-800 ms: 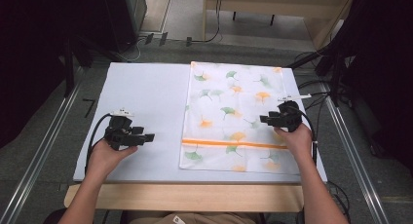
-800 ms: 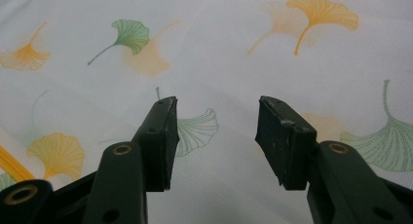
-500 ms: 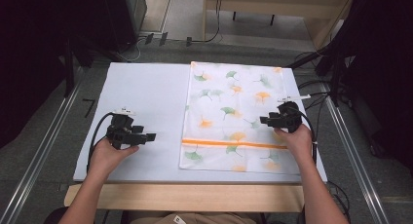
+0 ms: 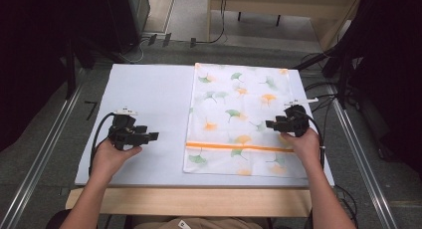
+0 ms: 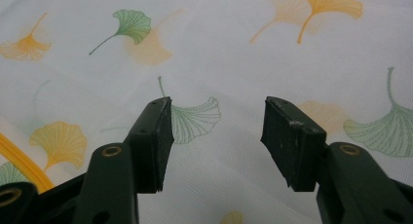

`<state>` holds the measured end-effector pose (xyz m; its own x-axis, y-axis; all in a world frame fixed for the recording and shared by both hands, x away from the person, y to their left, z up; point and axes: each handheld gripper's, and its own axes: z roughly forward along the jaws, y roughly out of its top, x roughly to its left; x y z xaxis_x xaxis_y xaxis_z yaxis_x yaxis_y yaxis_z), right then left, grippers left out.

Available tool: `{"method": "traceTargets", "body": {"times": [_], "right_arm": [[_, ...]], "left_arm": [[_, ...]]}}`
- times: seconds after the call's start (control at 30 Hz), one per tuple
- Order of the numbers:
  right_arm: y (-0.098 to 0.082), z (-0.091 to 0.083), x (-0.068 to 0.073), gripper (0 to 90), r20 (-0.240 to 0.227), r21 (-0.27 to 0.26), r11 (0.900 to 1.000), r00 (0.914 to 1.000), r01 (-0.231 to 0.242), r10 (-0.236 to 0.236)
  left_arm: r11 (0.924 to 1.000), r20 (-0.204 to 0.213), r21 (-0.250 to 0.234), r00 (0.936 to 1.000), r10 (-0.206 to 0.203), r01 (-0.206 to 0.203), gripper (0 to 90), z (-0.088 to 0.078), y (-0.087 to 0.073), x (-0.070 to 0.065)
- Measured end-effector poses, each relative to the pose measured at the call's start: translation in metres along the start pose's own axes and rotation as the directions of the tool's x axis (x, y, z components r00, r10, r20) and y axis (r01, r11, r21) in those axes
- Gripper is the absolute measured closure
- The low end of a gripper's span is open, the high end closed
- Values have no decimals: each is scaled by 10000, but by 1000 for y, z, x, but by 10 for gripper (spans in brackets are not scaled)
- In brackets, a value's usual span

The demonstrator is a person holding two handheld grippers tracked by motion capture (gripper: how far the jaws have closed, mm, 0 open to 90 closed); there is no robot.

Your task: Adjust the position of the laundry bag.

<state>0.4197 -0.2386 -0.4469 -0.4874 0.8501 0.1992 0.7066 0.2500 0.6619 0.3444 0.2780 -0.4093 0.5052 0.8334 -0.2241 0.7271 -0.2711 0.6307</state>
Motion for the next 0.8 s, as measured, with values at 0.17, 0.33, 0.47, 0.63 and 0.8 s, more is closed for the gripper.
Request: {"method": "traceTargets", "body": {"times": [0.17, 0.33, 0.47, 0.63, 0.8], "right_arm": [[-1, 0, 0, 463, -2, 3, 10000, 10000, -40, 40], [-1, -1, -1, 463, 15, 22, 10000, 10000, -10, 10], [-2, 0, -1, 463, -19, 57, 10000, 10000, 3, -3], [-2, 0, 1, 461, 14, 99, 10000, 10000, 9, -9], [-5, -2, 1, 459, 63, 172, 9999, 10000, -8, 7]], "left_arm": [[10000, 17, 28, 10000, -8, 8, 412, 2, 1, -2], [9999, 84, 107, 10000, 52, -53, 410, 3, 2, -3], [9997, 117, 229, 9999, 12, -15, 421, 4, 2, -4], [9990, 46, 435, 9999, -130, 128, 462, 4, 2, -5], [9995, 113, 293, 9999, 86, -90, 453, 9, 5, -8]]}}
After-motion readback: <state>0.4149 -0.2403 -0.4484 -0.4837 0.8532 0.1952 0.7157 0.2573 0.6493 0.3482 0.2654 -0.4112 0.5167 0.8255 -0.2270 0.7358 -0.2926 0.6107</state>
